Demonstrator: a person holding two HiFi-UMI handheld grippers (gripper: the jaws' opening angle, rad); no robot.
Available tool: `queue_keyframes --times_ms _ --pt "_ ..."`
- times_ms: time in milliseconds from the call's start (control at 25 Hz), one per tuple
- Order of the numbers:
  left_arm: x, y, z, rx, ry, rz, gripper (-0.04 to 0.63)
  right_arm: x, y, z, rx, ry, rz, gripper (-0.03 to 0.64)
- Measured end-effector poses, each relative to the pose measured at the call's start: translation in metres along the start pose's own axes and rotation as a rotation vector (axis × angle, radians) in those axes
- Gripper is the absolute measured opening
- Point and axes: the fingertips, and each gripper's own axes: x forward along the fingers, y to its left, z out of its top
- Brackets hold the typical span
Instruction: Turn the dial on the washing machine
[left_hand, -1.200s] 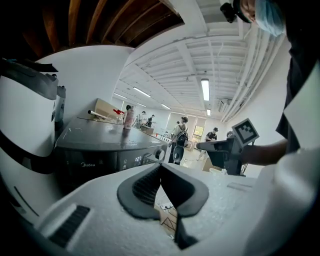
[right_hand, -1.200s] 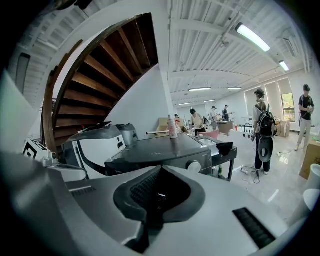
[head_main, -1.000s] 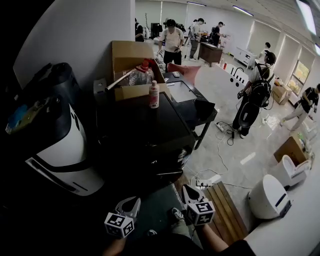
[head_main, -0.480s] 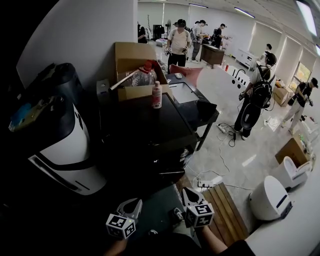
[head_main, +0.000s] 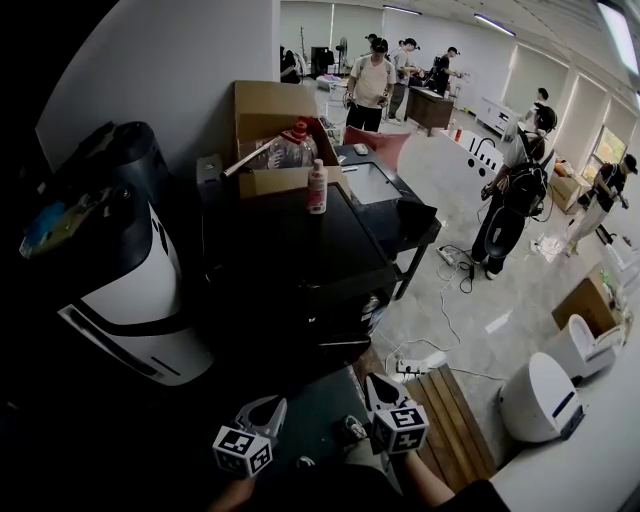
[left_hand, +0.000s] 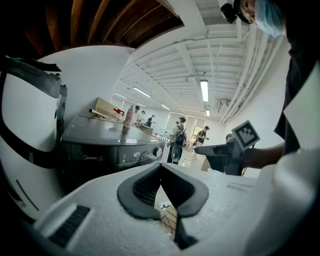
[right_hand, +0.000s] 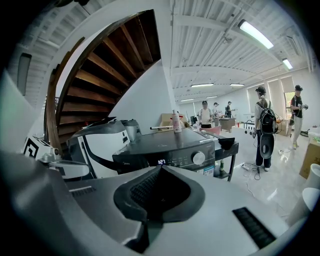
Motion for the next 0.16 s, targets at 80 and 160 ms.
queue_keyframes --times_ms 80,160 --pt "0.0001 -0.0004 -0.0001 -0.001 0.002 0.001 0.012 -0.0005 -0.0004 0.0015 -0.002 -0.001 -0.001 -0.002" --pt "0.0 -0.0005 -0.0003 -0.002 0.003 0.003 0.012 -0.0002 -0.0014 0.0018 -0.006 -0.006 -0.001 -0.002"
